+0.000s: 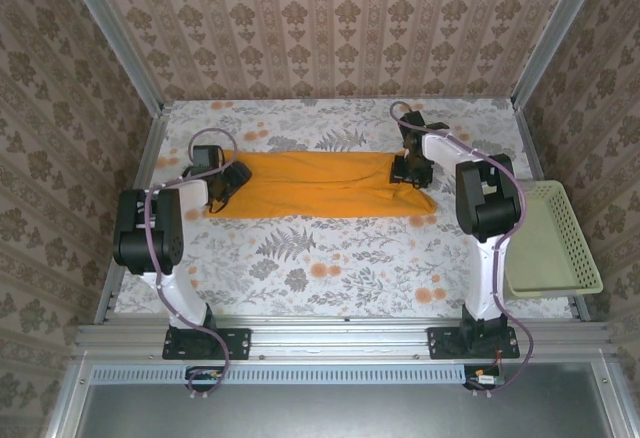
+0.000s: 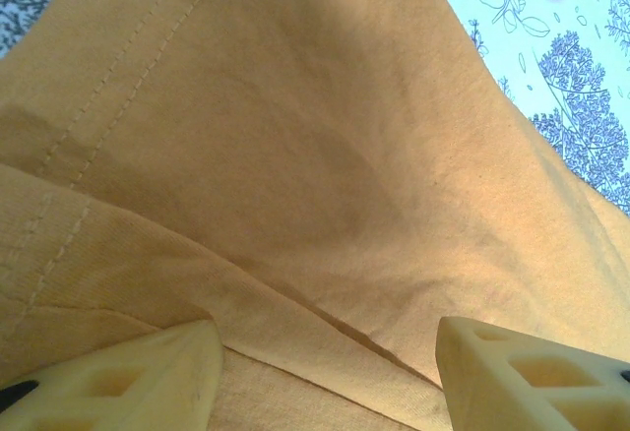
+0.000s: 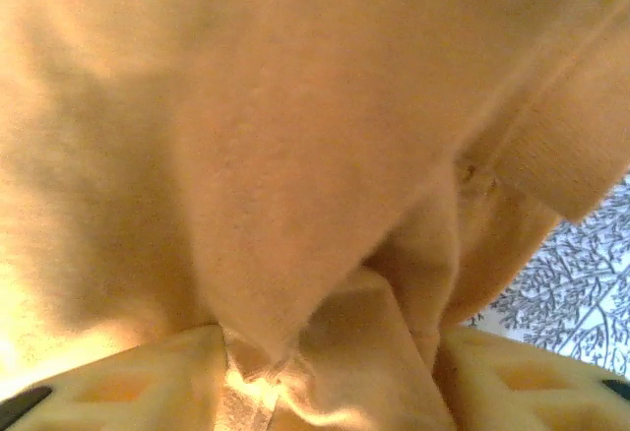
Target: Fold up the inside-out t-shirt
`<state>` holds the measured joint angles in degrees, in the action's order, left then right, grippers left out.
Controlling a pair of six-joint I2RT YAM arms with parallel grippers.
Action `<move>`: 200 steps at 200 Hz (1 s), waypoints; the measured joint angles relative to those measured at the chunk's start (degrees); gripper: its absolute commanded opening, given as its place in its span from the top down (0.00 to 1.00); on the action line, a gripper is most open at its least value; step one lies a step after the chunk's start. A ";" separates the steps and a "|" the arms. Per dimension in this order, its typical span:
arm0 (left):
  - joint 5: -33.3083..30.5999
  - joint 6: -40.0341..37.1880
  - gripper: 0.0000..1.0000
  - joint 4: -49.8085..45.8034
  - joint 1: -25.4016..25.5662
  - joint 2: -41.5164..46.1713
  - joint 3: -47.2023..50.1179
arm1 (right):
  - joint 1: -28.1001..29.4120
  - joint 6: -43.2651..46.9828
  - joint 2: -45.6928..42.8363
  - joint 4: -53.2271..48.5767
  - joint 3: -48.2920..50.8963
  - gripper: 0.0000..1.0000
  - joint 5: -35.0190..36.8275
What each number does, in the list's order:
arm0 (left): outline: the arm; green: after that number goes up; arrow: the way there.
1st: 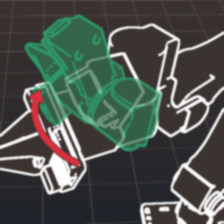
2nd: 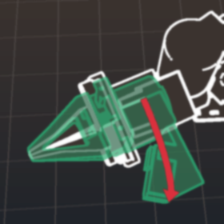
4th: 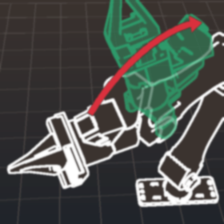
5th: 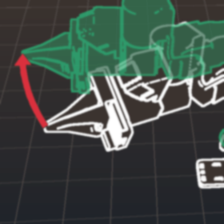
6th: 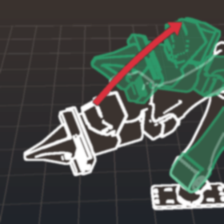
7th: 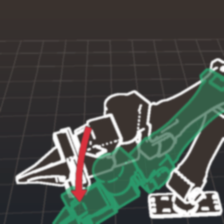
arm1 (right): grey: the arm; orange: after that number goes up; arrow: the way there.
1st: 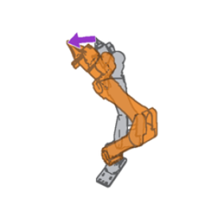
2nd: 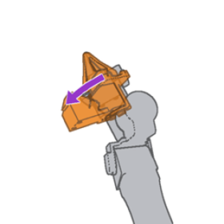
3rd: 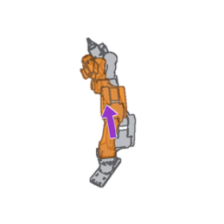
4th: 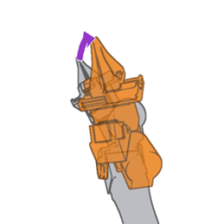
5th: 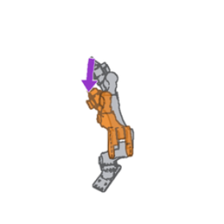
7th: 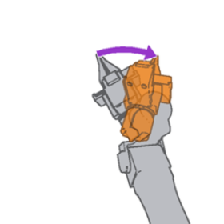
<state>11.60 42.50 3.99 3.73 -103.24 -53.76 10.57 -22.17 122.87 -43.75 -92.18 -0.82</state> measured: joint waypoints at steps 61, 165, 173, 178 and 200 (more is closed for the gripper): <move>-1.38 0.98 0.38 2.08 0.96 3.19 4.46 | -0.57 3.02 -5.14 4.13 7.58 1.00 -2.82; -4.33 -0.76 0.40 -12.72 3.87 21.62 12.00 | -1.38 6.29 -21.20 -1.77 14.38 1.00 6.93; -4.37 -1.88 0.41 -14.12 2.32 21.57 11.23 | -0.61 6.84 -21.20 -3.04 13.31 1.00 8.31; -4.52 -2.43 0.41 -14.80 1.55 21.40 10.84 | 0.09 7.15 -21.20 -4.09 12.41 1.00 9.27; -4.02 -4.96 0.46 -16.65 0.37 19.32 8.98 | 3.21 8.17 -20.90 -8.44 6.58 1.00 11.98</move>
<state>7.57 37.54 -12.67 4.10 -83.92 -44.77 13.78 -14.00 101.97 -52.18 -85.60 11.16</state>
